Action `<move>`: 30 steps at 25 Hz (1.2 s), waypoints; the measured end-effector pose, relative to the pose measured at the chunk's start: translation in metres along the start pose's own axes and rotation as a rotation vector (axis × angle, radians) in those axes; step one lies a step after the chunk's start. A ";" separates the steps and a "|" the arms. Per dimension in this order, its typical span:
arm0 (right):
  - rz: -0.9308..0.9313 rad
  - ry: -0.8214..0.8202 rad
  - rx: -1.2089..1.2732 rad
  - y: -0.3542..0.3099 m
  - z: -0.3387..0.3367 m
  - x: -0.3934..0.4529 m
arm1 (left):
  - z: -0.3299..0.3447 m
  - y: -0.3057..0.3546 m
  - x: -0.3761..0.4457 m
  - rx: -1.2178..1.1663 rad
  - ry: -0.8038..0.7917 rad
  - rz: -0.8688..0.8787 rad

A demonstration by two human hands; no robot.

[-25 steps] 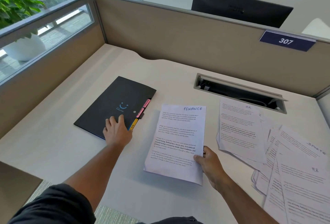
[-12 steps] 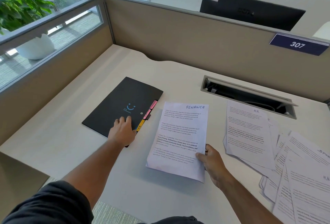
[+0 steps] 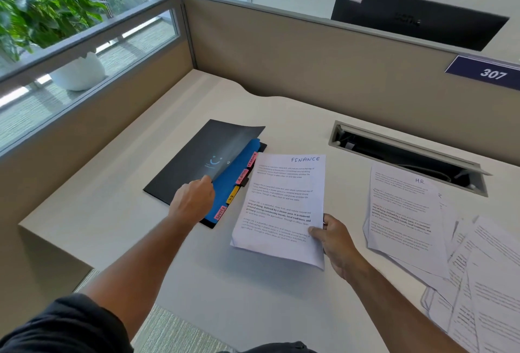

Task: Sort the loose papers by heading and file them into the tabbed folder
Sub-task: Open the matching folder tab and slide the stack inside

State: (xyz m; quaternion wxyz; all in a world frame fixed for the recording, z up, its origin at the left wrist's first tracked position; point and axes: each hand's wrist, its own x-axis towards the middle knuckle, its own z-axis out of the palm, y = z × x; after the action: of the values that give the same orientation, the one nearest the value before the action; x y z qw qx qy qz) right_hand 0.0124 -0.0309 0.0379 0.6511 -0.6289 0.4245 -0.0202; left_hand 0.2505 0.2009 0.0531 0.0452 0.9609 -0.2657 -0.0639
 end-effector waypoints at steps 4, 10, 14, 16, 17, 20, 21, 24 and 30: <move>-0.021 -0.072 -0.050 -0.015 0.014 0.015 | 0.001 -0.001 -0.002 0.054 0.010 0.015; -0.049 -0.110 -0.107 -0.045 0.049 0.041 | 0.000 -0.008 -0.001 -0.029 0.026 -0.003; -0.090 0.037 -0.129 -0.057 0.077 0.058 | 0.000 -0.012 0.004 -0.057 -0.024 -0.024; -0.102 0.142 -0.148 -0.062 0.094 0.060 | -0.002 -0.012 0.004 -0.079 -0.041 -0.029; -0.106 0.181 -0.155 -0.064 0.103 0.059 | -0.002 -0.012 0.004 -0.066 -0.044 -0.019; -0.115 0.215 -0.134 -0.063 0.128 0.050 | -0.002 -0.010 0.003 0.003 -0.023 0.028; -0.123 0.200 -0.118 -0.062 0.136 0.047 | -0.002 -0.008 0.002 0.020 -0.009 0.036; -0.135 0.104 -0.095 -0.060 0.153 0.043 | -0.003 -0.003 0.000 0.046 0.032 0.026; -0.014 -0.089 -0.041 -0.063 0.159 0.047 | 0.003 -0.008 0.003 0.052 0.047 0.034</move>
State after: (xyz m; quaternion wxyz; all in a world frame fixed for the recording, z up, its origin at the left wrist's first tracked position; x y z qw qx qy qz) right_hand 0.1662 0.0571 0.0412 0.6560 -0.6455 0.3909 0.0117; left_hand 0.2565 0.2059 0.0485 0.0275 0.9583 -0.2826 -0.0335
